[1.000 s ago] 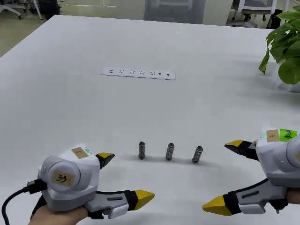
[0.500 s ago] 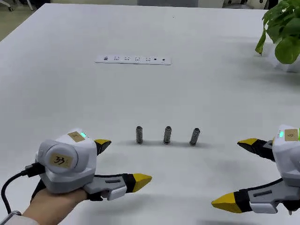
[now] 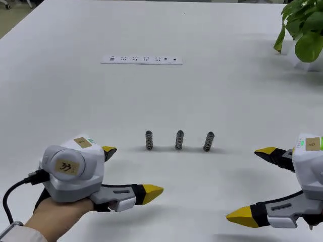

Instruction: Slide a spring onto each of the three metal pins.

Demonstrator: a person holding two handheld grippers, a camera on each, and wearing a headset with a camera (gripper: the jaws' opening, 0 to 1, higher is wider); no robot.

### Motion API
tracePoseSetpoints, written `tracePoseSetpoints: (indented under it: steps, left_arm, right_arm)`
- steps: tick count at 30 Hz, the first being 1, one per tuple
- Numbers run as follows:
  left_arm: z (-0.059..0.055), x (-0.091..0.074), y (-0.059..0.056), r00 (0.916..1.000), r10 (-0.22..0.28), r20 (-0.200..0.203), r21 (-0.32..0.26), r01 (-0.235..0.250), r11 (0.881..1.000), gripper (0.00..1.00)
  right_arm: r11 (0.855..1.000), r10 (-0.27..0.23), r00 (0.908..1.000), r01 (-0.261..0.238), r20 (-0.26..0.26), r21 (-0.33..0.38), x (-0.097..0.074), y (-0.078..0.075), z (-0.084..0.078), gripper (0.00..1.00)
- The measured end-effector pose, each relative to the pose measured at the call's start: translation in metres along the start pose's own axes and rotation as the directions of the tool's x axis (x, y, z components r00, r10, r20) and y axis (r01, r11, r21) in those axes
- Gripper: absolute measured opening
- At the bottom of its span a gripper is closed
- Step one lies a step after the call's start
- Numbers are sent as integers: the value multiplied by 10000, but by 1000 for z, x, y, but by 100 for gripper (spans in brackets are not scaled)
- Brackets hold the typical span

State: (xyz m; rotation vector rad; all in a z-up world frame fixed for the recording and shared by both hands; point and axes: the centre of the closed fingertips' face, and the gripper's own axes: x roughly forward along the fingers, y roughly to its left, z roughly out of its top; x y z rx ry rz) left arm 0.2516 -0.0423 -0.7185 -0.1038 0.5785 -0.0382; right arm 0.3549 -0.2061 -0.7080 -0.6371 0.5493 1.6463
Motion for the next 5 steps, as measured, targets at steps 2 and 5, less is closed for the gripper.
tracePoseSetpoints:
  steps: [2,5]
  left_arm:
    - [0,0,1,10000,27,-9,-13,-27,10000,95]
    - [0,0,4,9999,165,9,6,-165,9999,100]
  right_arm:
    - [10000,-19,10000,19,50,15,-1,-2,2,99]
    - [10000,-62,9999,62,117,45,-2,-4,4,99]
